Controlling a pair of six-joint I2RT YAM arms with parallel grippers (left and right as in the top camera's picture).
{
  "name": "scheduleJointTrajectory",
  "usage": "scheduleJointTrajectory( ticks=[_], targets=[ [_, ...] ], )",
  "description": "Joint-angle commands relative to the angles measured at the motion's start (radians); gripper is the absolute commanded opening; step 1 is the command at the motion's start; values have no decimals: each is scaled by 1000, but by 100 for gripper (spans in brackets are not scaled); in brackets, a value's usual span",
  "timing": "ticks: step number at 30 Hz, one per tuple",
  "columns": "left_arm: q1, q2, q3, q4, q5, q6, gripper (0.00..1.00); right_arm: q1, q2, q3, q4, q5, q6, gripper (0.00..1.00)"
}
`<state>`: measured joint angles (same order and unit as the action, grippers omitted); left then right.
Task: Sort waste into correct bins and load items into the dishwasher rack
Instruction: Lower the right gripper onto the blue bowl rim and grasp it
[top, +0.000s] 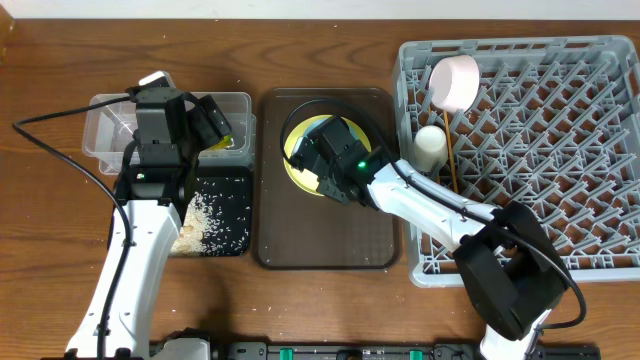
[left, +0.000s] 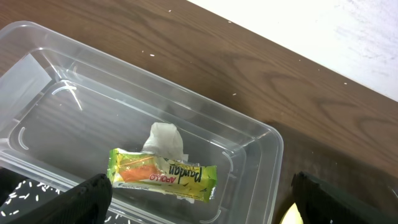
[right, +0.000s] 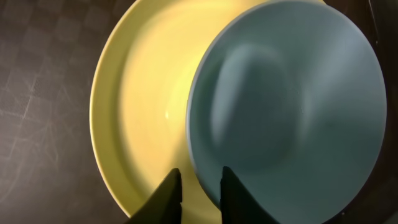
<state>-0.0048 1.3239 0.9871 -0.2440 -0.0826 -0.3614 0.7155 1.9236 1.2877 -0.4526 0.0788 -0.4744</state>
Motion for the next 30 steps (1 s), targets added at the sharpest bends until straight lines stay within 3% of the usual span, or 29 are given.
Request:
scheduleJointTrajectory(
  ticks=[1,5,10,30],
  targets=[
    [2,-4,18,-2,-12,10,95,-12,14,6,-1,-1,-11,17],
    [2,-4,18,-2,-12,10,95,-12,14,6,-1,-1,-14,17],
    [2,-4,18,-2,-12,10,95,-12,14,6,-2,-1,-13,9],
    [2,-4,18,-2,-12,10,95,-15,14,6,-37,-1,-13,1]
  ],
)
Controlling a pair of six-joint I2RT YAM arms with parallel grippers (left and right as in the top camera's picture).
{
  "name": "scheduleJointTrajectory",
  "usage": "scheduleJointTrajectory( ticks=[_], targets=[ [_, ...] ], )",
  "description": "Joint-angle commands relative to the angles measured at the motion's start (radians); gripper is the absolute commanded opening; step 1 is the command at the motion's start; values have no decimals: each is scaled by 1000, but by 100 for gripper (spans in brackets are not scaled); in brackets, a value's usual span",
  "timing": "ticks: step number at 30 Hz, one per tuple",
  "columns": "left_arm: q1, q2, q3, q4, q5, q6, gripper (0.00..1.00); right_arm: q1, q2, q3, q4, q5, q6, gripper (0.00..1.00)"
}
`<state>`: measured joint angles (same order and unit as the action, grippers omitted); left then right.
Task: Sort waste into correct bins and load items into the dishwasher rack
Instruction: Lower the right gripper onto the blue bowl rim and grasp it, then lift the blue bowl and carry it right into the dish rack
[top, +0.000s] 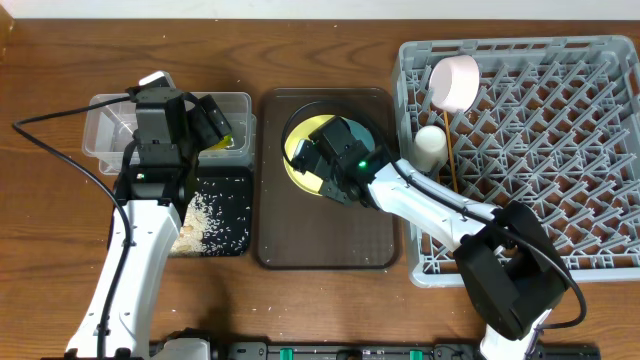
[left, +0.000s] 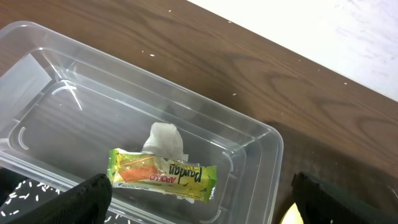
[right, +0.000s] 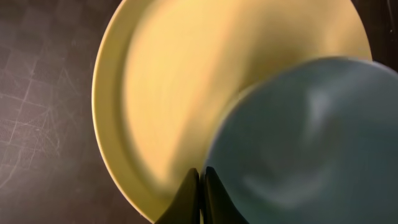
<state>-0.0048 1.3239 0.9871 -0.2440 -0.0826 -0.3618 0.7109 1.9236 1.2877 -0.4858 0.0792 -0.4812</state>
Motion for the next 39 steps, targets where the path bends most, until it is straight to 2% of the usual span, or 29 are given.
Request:
scheduleJointTrajectory(
  ticks=[1,10,15,26,32,39],
  targets=[
    [2,-4,18,-2,-12,10,95,-10,14,6,2,-2,-5,1],
    [2,-4,18,-2,-12,10,95,-39,-67,93,-73,-117,108,1],
    [2,-4,18,-2,-12,10,95,-135,-152,156,-116,-312,143,1],
    [2,-4,18,-2,-12,10,95,-533,-235,162,-138,-876,197,1],
    [2,-4,18,-2,-12,10,95,-818,-235,162,-46,-1370,200,1],
    [2,-4,18,-2,-12,10,95,-1080,-235,148,-32,-1547,251,1]
  ],
)
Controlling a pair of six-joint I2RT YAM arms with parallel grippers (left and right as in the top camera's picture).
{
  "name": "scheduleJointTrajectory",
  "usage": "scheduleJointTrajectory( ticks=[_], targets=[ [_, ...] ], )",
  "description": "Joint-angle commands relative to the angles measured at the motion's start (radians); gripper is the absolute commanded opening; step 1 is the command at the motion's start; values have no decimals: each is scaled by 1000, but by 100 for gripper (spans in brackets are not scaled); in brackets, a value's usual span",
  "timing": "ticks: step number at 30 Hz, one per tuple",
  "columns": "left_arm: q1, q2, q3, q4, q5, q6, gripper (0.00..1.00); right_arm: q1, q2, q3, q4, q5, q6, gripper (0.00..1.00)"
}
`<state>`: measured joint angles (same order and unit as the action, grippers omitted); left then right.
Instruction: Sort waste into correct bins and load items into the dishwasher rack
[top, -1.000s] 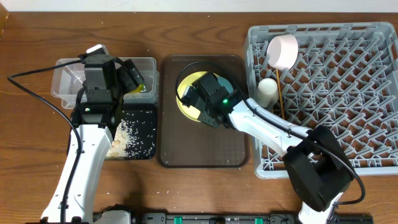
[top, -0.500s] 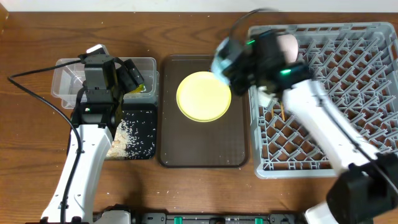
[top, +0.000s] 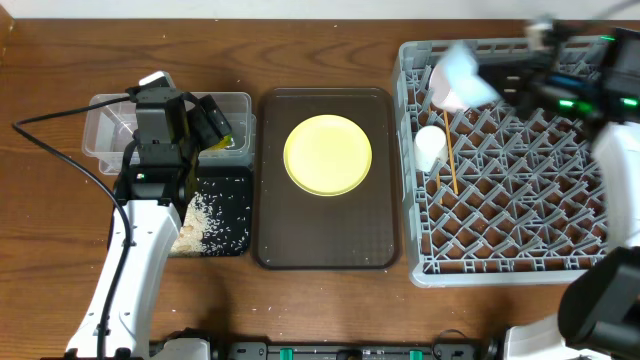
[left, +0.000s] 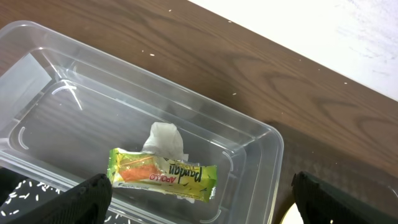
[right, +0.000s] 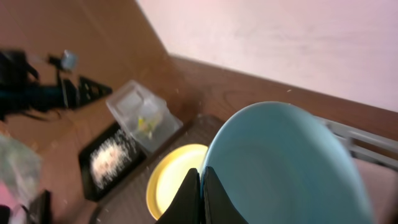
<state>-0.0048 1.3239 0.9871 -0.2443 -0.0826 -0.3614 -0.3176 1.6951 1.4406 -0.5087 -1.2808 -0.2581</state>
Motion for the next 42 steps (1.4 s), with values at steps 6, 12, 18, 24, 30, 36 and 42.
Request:
scheduleJointTrajectory(
  ticks=[6,12,18,24,30,36,42],
  targets=[
    [2,-4,18,-2,-12,10,95,-119,-6,-68,-55,-216,97,1],
    [2,-4,18,-2,-12,10,95,-121,-6,-145,-135,-212,99,1],
    [2,-4,18,-2,-12,10,95,-126,-6,-216,-140,-105,160,1],
    [2,-4,18,-2,-12,10,95,-134,-6,-279,-127,-1,226,1],
    [2,-4,18,-2,-12,10,95,-137,-6,-283,-93,21,352,1],
    [2,-4,18,-2,-12,10,95,-137,-6,-283,-80,-80,463,1],
    [2,-4,18,-2,-12,10,95,-138,-6,-283,-77,-234,516,1]
  ],
)
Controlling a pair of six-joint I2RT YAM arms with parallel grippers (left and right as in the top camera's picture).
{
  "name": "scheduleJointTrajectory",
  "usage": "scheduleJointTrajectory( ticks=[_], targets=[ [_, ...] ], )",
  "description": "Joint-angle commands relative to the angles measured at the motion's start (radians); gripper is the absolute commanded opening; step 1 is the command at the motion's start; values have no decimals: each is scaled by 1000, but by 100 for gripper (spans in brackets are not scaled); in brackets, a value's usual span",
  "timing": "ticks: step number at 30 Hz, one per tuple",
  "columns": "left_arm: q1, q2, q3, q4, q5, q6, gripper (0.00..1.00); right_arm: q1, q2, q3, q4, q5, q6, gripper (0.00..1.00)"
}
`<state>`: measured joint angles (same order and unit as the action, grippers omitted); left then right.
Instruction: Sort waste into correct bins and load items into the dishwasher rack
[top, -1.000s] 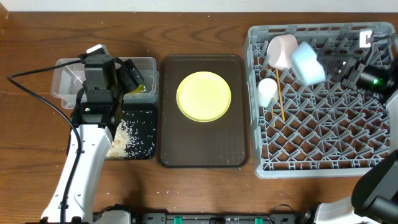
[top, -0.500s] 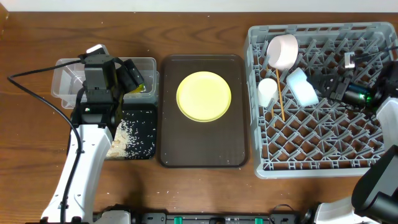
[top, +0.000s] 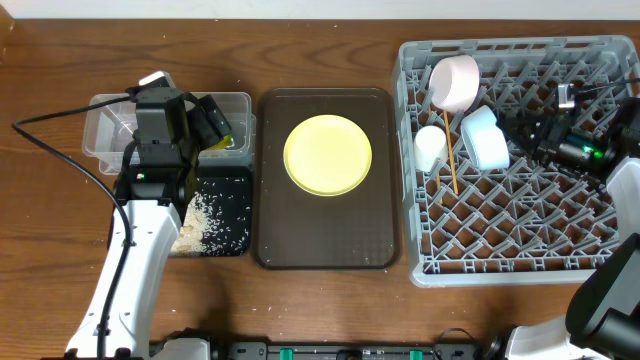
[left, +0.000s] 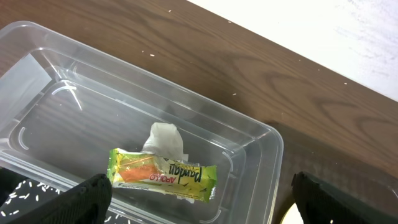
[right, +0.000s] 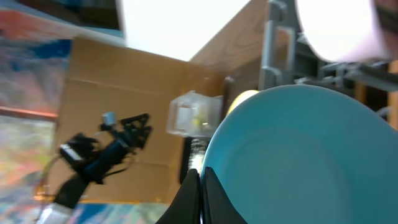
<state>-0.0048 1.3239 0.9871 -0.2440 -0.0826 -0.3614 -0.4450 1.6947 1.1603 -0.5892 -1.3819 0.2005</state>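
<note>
My right gripper (right: 200, 186) is shut on the rim of a light blue bowl (top: 484, 137), which stands on edge in the grey dishwasher rack (top: 520, 250), right of a pink cup (top: 455, 82) and a white cup (top: 430, 147). The bowl (right: 311, 155) fills the right wrist view. A yellow plate (top: 328, 154) lies on the dark tray (top: 325, 245). My left gripper (left: 199, 205) hangs open over the clear bin (left: 249, 149), which holds a green snack wrapper (left: 163, 174) and a crumpled tissue (left: 165, 138).
A black bin (top: 215, 215) with spilled rice sits in front of the clear bin. A wooden chopstick (top: 451, 160) lies in the rack beside the white cup. Brown wooden table (top: 330, 310) surrounds everything.
The right gripper has brought the blue bowl from high over the rack's back edge down among the rack's pegs beside the cups. The left arm has not moved.
The right gripper stood open around the blue bowl's rim on the yellow plate, then shut on it. Later the bowl was in the air over the rack, leaving the plate bare. Now the bowl stands in the rack. The left gripper stayed open over the clear bin throughout.
</note>
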Motion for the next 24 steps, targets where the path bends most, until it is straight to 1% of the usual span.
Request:
scheduleJointTrajectory(
  ticks=[1,10,13,14,16,18,20,24],
  targets=[
    [2,-4,18,-2,-12,10,95,-10,-6,-3,6,-145,58,1],
    [2,-4,18,-2,-12,10,95,-10,-6,-3,-13,-112,57,1],
    [2,-4,18,-2,-12,10,95,-9,-6,-3,-11,-116,78,1],
    [2,-4,18,-2,-12,10,96,-9,-6,-3,15,-115,97,1],
    [2,-4,18,-2,-12,10,95,-17,-6,-3,106,-106,156,1],
    [2,-4,18,-2,-12,10,96,-27,-6,-3,233,-72,249,1],
    [2,-4,18,-2,-12,10,95,-34,-6,-3,392,-37,362,1],
    [2,-4,18,-2,-12,10,95,-34,-6,-3,769,78,616,1]
  ],
)
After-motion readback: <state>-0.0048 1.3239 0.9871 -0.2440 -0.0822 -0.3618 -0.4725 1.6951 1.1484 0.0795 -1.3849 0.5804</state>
